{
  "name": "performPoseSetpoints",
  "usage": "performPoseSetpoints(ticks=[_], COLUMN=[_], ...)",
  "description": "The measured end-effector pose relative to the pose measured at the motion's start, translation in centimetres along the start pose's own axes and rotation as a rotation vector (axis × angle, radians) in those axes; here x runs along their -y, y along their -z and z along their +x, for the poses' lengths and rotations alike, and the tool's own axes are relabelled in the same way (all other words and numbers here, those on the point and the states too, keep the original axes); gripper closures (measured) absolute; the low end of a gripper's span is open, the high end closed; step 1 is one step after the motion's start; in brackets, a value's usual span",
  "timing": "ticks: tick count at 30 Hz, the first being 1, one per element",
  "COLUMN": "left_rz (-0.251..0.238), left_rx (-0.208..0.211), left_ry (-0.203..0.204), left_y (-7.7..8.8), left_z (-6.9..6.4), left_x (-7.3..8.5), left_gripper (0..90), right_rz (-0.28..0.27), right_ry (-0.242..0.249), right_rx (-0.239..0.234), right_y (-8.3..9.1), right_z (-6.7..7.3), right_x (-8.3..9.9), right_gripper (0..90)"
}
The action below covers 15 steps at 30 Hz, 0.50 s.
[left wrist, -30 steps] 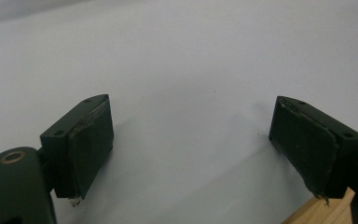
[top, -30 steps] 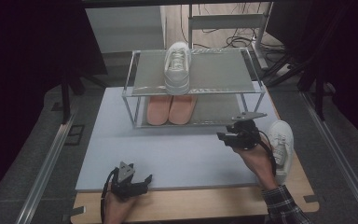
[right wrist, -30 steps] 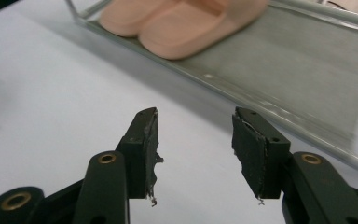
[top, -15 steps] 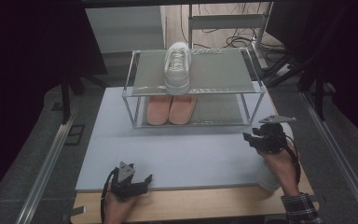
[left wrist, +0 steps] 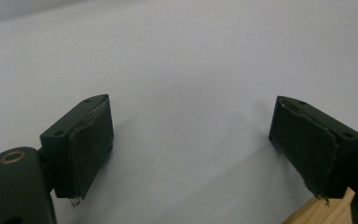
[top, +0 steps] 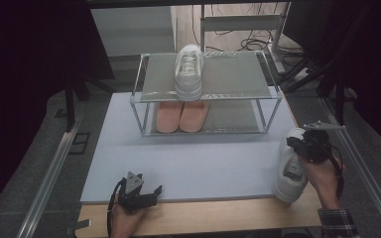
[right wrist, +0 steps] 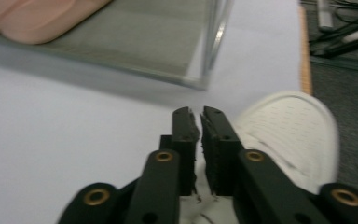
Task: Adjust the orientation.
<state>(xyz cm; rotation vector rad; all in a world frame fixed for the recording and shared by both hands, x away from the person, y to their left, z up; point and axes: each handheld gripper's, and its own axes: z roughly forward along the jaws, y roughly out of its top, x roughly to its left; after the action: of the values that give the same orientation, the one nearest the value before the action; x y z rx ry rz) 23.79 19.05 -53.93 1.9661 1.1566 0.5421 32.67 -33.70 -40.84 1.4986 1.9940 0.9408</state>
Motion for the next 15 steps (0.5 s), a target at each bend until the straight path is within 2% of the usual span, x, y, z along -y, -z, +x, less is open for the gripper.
performPoseSetpoints(ticks=[6,15], left_rz=[0.000,0.000], left_rx=[0.000,0.000], left_ry=[0.000,0.000], left_y=[0.0,0.0], left_z=[0.0,0.0], left_x=[0.0,0.0], left_gripper=[13.6,13.6], right_rz=[0.008,0.023], right_ry=[-0.043,-0.092], right_rx=[0.055,0.118], right_y=[0.6,0.3], right_z=[-2.1,-4.6], right_x=[0.5,2.3], right_gripper=[90.0,90.0])
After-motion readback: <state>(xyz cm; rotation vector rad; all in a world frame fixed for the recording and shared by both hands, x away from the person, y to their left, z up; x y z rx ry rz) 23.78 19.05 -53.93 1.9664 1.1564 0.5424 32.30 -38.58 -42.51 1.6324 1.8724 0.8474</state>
